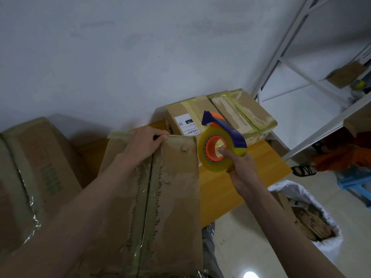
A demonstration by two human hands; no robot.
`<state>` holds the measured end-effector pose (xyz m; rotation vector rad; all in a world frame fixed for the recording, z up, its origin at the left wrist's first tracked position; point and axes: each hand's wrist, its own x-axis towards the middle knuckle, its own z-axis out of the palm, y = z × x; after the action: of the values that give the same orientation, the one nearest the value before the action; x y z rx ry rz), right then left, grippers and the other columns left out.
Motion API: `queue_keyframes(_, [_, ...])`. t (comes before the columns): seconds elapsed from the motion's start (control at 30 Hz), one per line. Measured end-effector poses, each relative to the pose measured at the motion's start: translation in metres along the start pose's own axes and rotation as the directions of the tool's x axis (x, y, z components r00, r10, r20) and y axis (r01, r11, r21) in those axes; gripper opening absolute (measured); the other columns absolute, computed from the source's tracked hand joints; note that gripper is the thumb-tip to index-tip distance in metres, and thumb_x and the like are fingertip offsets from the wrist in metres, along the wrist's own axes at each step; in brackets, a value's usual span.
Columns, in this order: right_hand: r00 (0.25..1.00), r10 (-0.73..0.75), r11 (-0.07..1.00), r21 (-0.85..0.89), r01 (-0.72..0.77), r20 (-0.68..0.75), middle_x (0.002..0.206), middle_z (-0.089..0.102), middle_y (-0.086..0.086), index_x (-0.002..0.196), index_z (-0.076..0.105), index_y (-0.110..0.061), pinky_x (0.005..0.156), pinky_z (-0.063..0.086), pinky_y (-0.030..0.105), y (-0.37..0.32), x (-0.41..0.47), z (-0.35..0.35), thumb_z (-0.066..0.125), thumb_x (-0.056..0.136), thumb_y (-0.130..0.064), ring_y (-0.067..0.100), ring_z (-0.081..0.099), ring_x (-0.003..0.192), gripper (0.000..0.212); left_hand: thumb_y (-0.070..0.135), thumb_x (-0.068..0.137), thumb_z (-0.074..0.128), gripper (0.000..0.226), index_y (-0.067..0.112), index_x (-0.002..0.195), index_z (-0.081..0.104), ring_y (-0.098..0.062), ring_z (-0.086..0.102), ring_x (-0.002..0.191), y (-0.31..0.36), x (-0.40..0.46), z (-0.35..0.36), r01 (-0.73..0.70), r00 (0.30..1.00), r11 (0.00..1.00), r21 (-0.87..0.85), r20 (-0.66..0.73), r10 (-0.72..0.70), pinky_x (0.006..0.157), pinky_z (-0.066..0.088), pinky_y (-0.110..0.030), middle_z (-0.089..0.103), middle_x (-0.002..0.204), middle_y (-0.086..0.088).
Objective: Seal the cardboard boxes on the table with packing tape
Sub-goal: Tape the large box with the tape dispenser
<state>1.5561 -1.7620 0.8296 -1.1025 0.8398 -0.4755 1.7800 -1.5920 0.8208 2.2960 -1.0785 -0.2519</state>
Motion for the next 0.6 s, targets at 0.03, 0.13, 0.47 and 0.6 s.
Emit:
queue_keyframes(0.03, [1.0, -0.005, 1.0, -0.005, 0.005, 0.008, 0.119, 0.074, 0.009, 0.13, 0.063, -0.015, 0.105, 0.05, 0.055, 0.0, -0.001, 0.002, 0.083, 0.075, -0.017, 0.031, 0.068, 0.115, 0.059, 0.024, 0.101, 0.059, 0.023, 0.024, 0.118, 0.075, -0.013, 0.062, 0.085, -0.002, 0.003, -0.001, 0.02, 1.0, 1.0, -0.015, 0.022, -0.02, 0.08, 0.044, -0.025, 0.075, 0.113, 0.0])
queue_keyframes(0.13, [0.999, -0.046, 0.999, -0.012, 0.046, 0.0, 0.12, 0.074, 0.007, 0.133, 0.061, -0.015, 0.107, 0.048, 0.059, -0.001, -0.004, 0.007, 0.084, 0.073, -0.02, 0.029, 0.068, 0.116, 0.064, 0.014, 0.101, 0.058, 0.026, 0.026, 0.118, 0.074, -0.016, 0.063, 0.102, -0.009, 0.007, -0.007, 0.086, 0.992, 0.987, -0.134, 0.107, -0.072, 0.093, 0.047, -0.028, 0.071, 0.121, 0.001])
queue_keyframes(0.47, [0.963, -0.263, 0.961, -0.072, 0.266, 0.05, 0.121, 0.072, 0.001, 0.135, 0.058, -0.021, 0.098, 0.055, 0.041, -0.017, -0.004, 0.051, 0.083, 0.082, -0.012, 0.019, 0.068, 0.113, 0.059, 0.021, 0.099, 0.061, 0.026, 0.023, 0.123, 0.072, -0.018, 0.059, 0.115, -0.028, -0.006, -0.021, 0.118, 0.993, 0.99, -0.079, 0.03, -0.116, 0.096, 0.038, -0.025, 0.069, 0.123, 0.001])
queue_keyframes(0.6, [0.962, -0.269, 0.955, -0.118, 0.273, 0.045, 0.121, 0.07, 0.001, 0.134, 0.056, -0.022, 0.082, 0.056, 0.027, -0.01, 0.003, 0.077, 0.085, 0.081, -0.014, 0.015, 0.068, 0.11, 0.061, 0.02, 0.098, 0.062, 0.025, 0.021, 0.121, 0.072, -0.02, 0.059, 0.117, -0.035, -0.009, -0.029, 0.138, 0.99, 0.988, -0.076, 0.031, -0.136, 0.098, 0.04, -0.027, 0.069, 0.124, -0.001])
